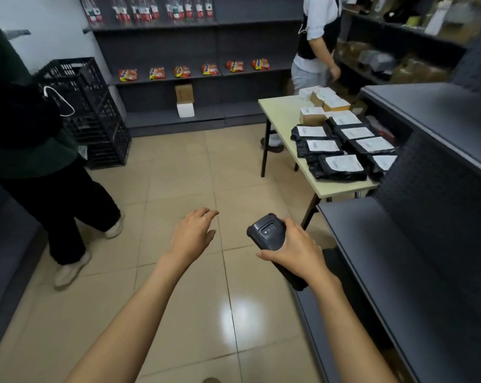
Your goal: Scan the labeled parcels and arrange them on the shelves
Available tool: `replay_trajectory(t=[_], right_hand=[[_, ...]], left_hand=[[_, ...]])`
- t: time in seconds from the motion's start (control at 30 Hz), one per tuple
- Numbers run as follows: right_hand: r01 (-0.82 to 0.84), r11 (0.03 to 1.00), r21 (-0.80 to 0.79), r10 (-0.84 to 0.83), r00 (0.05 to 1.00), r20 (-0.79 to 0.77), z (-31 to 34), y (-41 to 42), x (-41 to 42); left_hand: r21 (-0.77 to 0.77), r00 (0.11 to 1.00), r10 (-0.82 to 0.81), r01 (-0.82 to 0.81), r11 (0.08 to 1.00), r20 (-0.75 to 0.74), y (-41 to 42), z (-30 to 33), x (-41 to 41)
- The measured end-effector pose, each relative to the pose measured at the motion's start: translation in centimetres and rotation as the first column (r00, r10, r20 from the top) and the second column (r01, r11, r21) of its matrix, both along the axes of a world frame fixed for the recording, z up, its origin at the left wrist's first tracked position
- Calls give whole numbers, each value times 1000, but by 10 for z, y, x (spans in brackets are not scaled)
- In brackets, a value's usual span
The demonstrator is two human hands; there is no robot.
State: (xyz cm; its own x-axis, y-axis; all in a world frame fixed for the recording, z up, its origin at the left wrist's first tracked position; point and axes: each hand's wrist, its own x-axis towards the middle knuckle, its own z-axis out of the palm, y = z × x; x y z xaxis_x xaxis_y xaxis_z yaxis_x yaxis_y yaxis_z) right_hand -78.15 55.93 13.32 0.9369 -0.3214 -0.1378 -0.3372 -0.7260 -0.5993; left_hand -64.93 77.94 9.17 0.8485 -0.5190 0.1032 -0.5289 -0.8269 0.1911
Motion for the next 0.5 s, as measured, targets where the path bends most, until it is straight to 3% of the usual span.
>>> replay_trajectory(t=[0.23,0.5], right_hand=[[20,1000,-13,-20,1000,-19,-26,-21,168],[136,991,19,-135,990,-28,-19,-63,382]], left_hand=[[-62,999,24,-27,998,-47,-14,-16,188],[46,990,-123,126,991,-66,-78,-6,421]])
